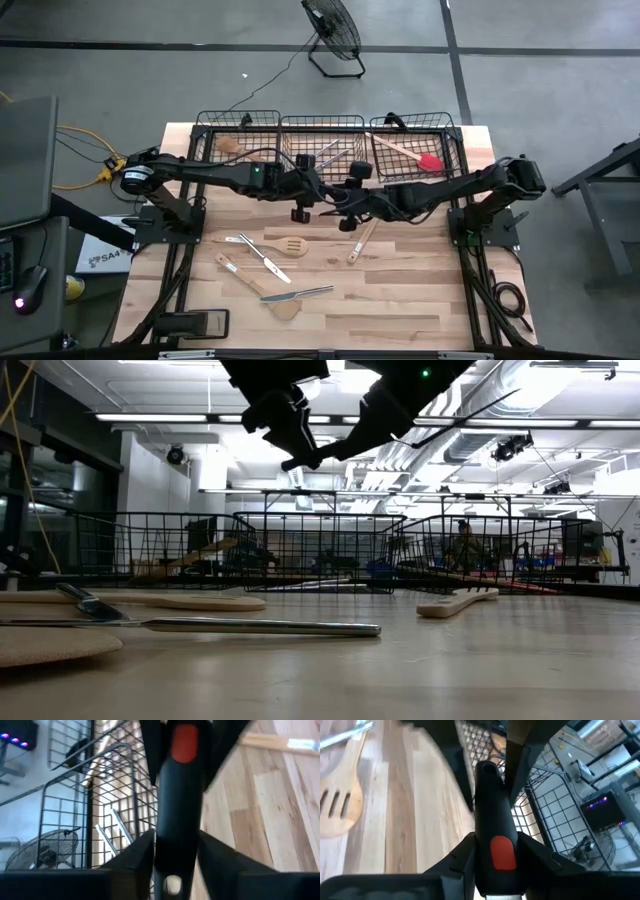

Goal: Pick & Place Kitchen Items
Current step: Put the black spatula into the right mesh basket

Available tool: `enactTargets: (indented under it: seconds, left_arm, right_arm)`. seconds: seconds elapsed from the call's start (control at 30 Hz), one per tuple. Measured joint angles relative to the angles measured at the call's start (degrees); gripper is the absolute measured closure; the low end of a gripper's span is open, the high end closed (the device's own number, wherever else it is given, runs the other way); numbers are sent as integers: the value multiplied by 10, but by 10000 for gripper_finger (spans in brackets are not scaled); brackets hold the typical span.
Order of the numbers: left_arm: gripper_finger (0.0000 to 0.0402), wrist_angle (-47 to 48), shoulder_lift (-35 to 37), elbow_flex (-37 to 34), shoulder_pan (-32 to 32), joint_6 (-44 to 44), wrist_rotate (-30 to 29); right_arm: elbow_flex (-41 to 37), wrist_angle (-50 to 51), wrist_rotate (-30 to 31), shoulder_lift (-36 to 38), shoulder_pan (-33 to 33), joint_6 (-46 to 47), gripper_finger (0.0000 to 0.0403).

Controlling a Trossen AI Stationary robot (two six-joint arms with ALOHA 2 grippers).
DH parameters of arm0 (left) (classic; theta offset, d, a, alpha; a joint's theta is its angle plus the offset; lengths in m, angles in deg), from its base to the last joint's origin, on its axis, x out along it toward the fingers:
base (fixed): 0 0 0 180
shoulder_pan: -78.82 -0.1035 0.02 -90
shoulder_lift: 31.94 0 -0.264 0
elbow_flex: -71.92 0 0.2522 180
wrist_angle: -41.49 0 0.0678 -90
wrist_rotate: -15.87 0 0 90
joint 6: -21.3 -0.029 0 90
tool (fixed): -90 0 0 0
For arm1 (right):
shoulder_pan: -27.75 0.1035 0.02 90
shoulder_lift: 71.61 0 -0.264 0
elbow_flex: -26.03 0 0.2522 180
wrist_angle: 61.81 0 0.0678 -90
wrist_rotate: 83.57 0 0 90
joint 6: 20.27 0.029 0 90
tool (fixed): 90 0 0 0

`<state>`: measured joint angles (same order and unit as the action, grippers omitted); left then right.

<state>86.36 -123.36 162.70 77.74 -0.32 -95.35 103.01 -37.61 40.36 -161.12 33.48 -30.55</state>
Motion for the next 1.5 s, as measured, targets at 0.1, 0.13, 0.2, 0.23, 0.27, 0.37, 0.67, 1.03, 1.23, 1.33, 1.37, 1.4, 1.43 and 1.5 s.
enactTargets:
  seconds: [0.1,0.13,0.2,0.23,0.27,0.37,0.67,1.03,1.23,1.33,1.37,1.4,1.43,1.5]
  left_arm:
    - [188,1,0,0,0,0,-1]
    - [169,2,0,0,0,0,-2]
    - [143,2,0,0,0,-1,-11]
    - [134,3,0,0,0,-2,-17]
    - [129,6,0,0,0,-2,-22]
    - [126,25,1,0,0,-5,-44]
    - [158,89,15,0,-22,0,-69]
    - [214,115,53,-1,-115,42,17]
    - [255,78,109,-43,-148,56,48]
    - [273,52,143,-88,-154,60,66]
    - [279,40,154,-102,-154,60,73]
    - [284,32,165,-118,-154,60,75]
    - [289,23,175,-131,-154,60,76]
    - [296,0,196,-155,-154,60,87]
  right_arm:
    - [0,4,1,0,0,16,297]
    - [0,9,-2,0,0,23,297]
    - [0,20,-5,0,0,44,297]
    - [0,28,-6,0,0,55,297]
    - [0,41,-5,0,0,67,297]
    - [0,93,19,2,0,111,297]
    - [0,274,108,75,-12,233,297]
    - [-16,372,144,187,-106,212,297]
    - [-100,279,97,240,-215,158,297]
    - [-155,169,66,264,-263,117,297]
    - [-174,130,55,271,-279,101,297]
    - [-192,90,41,277,-294,80,297]
    - [-209,47,25,280,-309,58,297]
    - [-243,-38,-17,282,-339,9,297]
